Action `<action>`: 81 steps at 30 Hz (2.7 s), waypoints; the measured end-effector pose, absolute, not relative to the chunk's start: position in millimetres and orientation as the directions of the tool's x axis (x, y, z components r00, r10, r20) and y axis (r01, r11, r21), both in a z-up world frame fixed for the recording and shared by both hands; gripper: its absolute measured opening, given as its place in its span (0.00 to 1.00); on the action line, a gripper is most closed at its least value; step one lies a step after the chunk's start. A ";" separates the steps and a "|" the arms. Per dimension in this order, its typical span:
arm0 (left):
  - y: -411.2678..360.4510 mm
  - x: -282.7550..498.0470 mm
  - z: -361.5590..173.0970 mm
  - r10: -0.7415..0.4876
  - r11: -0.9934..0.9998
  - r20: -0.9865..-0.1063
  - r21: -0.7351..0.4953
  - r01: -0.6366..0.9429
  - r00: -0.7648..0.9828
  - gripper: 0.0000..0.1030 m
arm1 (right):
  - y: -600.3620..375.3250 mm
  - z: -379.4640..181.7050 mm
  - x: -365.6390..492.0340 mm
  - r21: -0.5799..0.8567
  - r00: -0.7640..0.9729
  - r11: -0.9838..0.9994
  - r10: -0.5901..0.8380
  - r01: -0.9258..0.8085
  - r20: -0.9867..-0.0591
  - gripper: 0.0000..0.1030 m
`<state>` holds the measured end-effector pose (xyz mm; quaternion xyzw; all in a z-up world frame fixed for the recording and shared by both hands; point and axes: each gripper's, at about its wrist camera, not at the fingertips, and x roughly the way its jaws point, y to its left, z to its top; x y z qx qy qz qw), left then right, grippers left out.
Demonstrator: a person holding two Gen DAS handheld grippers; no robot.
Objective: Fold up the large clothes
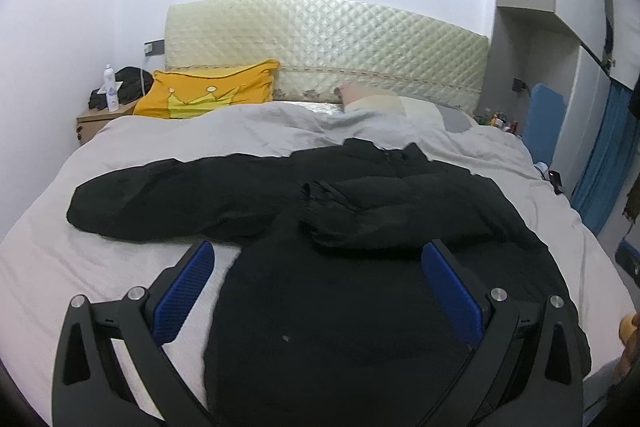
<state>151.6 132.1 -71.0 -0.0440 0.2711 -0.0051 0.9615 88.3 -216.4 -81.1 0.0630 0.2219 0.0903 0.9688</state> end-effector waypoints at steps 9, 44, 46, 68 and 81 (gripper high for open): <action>223.3 194.3 -54.8 0.003 0.981 -0.579 -0.158 -0.116 0.816 1.00 | -206.8 -87.7 93.1 0.136 0.882 0.979 0.197 -0.153 -0.428 0.77; 558.4 272.2 -257.0 -0.095 0.550 -0.635 -0.675 -0.492 0.766 0.99 | -160.7 -130.5 165.7 0.159 0.860 0.987 0.073 0.009 -0.504 0.91; 564.8 269.1 -268.7 -0.099 0.500 -0.600 -0.720 -0.482 0.794 0.99 | -154.6 -134.1 168.9 0.143 0.855 0.990 0.066 0.010 -0.515 0.91; 581.4 296.1 -257.8 -0.057 0.499 -0.497 -0.765 -0.407 0.866 0.28 | -129.4 -148.9 187.8 0.116 0.833 0.993 0.061 0.004 -0.551 0.91; 539.8 281.4 -149.6 0.080 0.639 -0.523 -0.627 -0.447 0.849 0.06 | -133.7 -130.0 172.8 0.125 0.844 0.992 0.095 -0.034 -0.528 0.93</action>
